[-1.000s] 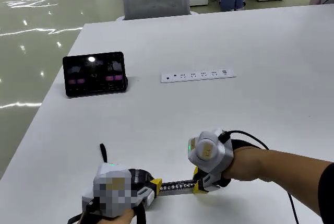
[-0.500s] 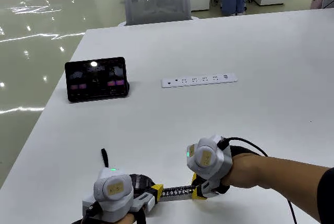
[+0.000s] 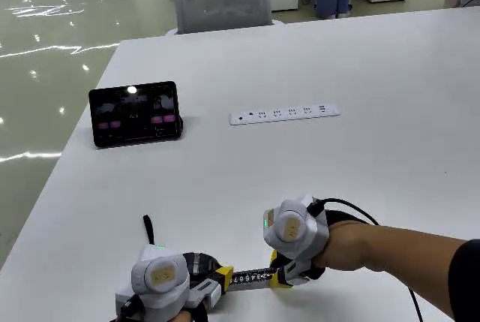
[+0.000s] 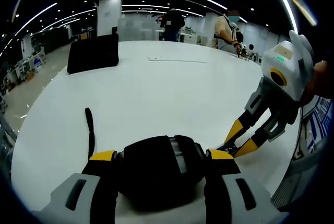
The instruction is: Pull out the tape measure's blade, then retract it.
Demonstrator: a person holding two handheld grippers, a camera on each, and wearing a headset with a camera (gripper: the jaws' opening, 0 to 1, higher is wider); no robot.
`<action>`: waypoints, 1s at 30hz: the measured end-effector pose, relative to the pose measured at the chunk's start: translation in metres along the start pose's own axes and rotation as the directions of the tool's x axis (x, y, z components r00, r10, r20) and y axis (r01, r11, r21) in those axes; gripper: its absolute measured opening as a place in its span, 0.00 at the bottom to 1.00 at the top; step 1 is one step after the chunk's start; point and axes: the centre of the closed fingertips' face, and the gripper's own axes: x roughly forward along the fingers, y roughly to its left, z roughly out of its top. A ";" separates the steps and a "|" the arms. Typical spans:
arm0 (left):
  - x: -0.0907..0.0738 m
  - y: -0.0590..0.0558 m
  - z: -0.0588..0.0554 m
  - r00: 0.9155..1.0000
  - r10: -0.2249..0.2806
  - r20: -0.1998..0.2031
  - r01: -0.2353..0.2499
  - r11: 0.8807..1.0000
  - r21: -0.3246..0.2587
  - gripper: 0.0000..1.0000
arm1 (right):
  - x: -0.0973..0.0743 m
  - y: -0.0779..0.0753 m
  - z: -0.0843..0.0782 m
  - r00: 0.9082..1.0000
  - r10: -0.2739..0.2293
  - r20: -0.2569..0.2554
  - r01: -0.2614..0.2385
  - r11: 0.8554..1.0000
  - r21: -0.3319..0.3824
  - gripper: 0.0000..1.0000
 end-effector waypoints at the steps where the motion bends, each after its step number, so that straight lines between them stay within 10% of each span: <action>1: 0.000 0.000 0.000 1.000 -0.001 0.001 0.001 1.000 -0.003 0.62 | 0.001 0.000 0.001 1.000 0.000 0.002 0.000 1.000 0.002 0.10; 30: 0.000 0.001 0.000 1.000 -0.013 -0.016 0.013 0.999 -0.031 0.62 | 0.009 -0.001 0.019 0.997 -0.008 0.071 0.007 1.000 0.018 0.11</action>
